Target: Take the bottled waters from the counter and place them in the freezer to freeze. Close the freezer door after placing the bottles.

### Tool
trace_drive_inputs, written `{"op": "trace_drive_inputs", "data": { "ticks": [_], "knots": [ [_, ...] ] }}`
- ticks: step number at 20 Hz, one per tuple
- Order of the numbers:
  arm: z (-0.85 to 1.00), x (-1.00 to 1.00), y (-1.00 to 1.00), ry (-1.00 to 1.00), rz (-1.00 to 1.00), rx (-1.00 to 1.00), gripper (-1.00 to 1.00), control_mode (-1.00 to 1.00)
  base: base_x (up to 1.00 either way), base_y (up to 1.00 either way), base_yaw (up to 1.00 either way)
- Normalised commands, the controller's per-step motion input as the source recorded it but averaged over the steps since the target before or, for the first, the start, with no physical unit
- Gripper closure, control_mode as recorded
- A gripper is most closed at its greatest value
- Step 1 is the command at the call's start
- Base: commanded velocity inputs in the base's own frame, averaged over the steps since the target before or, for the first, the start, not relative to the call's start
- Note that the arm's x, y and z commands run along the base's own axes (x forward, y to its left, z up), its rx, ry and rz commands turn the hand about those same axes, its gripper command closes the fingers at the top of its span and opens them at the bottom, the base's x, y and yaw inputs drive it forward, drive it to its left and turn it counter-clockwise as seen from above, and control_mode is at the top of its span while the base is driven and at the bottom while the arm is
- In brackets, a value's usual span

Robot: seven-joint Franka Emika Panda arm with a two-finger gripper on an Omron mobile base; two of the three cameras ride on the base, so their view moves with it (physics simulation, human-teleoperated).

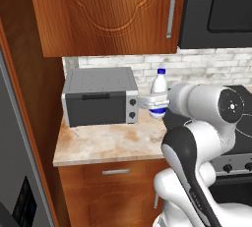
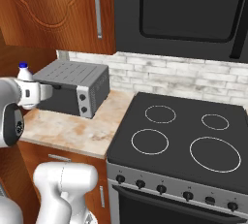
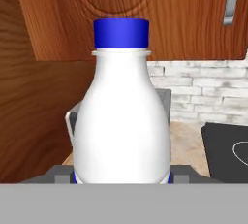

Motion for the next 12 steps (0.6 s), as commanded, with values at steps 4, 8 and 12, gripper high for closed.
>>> {"op": "trace_drive_inputs", "data": {
  "ticks": [4,8,12],
  "knots": [
    [0.00,-0.01,0.00,-0.08,0.08,-0.04,1.00,-1.00,0.00,0.00,0.00],
    [-0.02,-0.01,0.00,-0.05,0.03,-0.04,1.00,-1.00,0.00,0.00,0.00],
    [-0.09,-0.07,-0.02,-0.12,0.00,0.00,1.00,-1.00,0.00,0.00,0.00]
  ]
}}
